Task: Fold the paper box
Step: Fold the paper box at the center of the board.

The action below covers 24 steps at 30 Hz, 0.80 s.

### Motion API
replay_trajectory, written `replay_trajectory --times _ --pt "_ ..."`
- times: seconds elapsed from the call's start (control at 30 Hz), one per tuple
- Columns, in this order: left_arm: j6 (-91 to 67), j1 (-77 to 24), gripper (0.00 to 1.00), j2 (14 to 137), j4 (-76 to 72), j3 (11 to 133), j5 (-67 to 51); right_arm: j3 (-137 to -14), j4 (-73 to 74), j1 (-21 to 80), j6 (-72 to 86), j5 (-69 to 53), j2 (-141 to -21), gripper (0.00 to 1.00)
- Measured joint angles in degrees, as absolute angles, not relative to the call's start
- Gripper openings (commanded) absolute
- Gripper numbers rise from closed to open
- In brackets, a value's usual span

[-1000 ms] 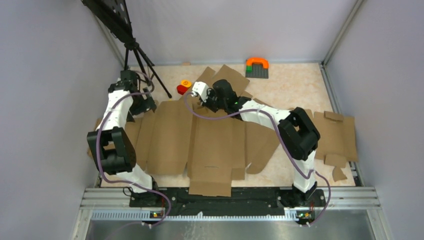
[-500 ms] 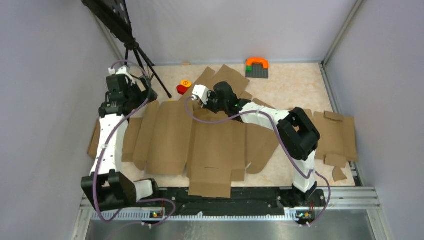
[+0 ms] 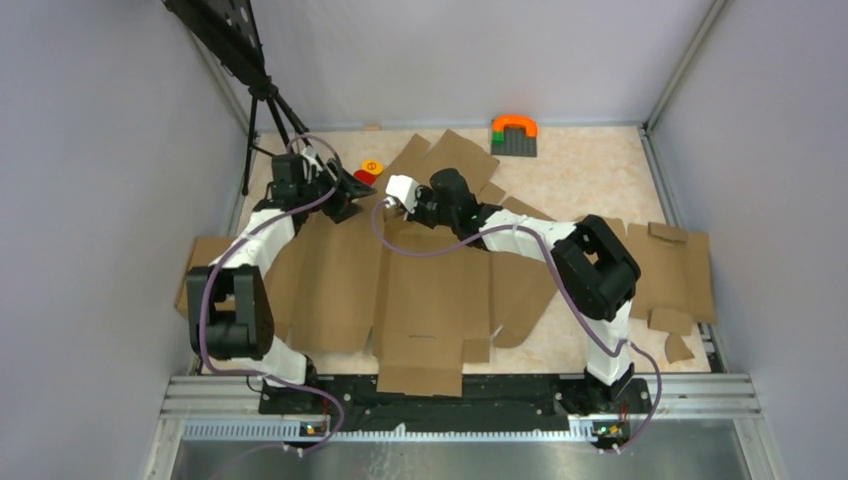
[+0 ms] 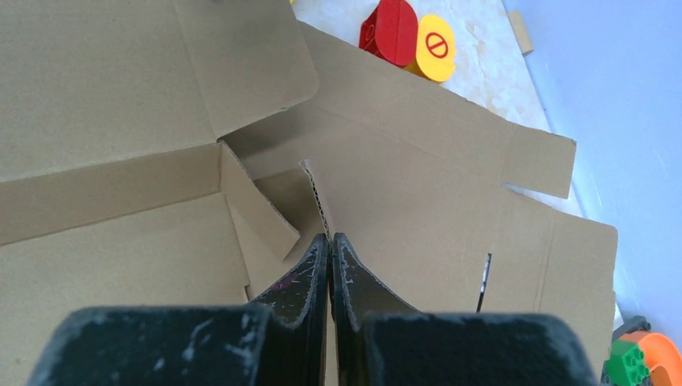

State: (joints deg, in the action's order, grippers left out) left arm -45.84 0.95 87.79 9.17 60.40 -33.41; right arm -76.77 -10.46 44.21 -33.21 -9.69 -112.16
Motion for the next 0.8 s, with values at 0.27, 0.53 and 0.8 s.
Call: replay_trajectory --times 0.27,0.53,0.8 --pt "-59.22 -6.09 0.54 93.76 3.81 60.4 -31.97 -76.47 -11.64 44.21 -33.52 -9.72 -112.14 0.0" --pt "-64.55 -7.7 0.33 96.31 0.16 60.9 -30.5 -76.09 -12.27 44.21 -33.93 -9.76 -112.12 0.0" --pt "-66.02 -8.36 0.0 98.28 -0.03 60.97 -30.41 -76.09 -12.75 44.21 -34.33 -9.58 -112.12 0.06"
